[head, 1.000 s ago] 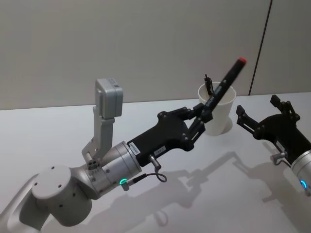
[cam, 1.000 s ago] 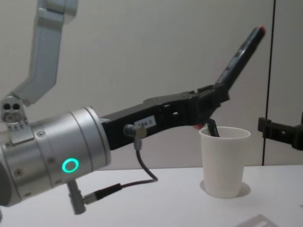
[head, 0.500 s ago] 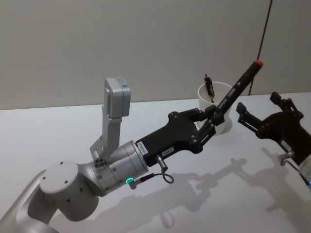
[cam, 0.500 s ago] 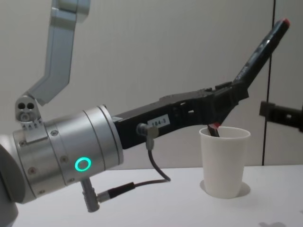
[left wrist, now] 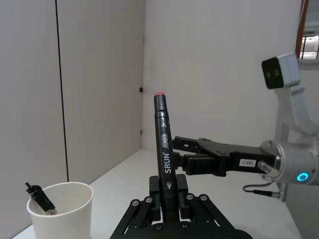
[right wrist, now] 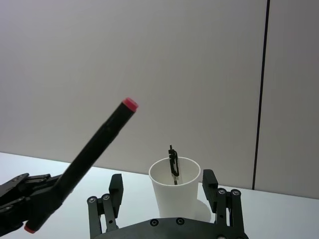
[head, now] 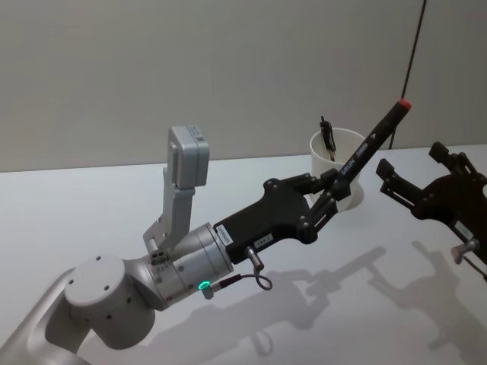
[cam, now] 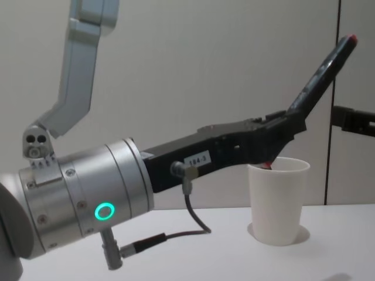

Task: Place the pen into the pen holder.

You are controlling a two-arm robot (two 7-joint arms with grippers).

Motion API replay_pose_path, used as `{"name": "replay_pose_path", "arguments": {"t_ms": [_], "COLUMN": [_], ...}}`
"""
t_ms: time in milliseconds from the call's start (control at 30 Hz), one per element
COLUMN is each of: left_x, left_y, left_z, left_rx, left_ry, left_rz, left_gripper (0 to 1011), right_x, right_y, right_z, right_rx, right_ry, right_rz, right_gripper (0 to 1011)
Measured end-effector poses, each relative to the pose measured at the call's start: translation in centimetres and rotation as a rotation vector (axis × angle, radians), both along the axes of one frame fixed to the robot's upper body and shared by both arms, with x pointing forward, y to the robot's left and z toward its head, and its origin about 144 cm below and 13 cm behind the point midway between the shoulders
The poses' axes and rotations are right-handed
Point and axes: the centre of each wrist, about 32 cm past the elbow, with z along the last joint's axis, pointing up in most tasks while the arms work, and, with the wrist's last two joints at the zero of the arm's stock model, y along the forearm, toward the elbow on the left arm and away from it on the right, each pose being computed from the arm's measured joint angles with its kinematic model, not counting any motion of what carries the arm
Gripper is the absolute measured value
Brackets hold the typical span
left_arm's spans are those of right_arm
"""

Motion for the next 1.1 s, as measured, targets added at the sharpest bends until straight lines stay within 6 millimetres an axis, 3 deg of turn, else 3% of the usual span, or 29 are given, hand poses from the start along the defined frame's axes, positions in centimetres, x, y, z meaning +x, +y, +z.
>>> {"name": "replay_pose_path", "arguments": {"t_ms": [1100], "left_x": [-0.47], "left_y": [0.09], "left_z": [-0.73], "left_rx": [0.012], "left_ry": [-0.001], "left_rz": [0.098], "left_gripper": [191], "right_x": [-0.56], "right_y": [0.0], "right_z": [0.98], "right_rx": [0.015], "right_ry": [0.013], "right_rz": [0.033], "right_gripper": [1001]}}
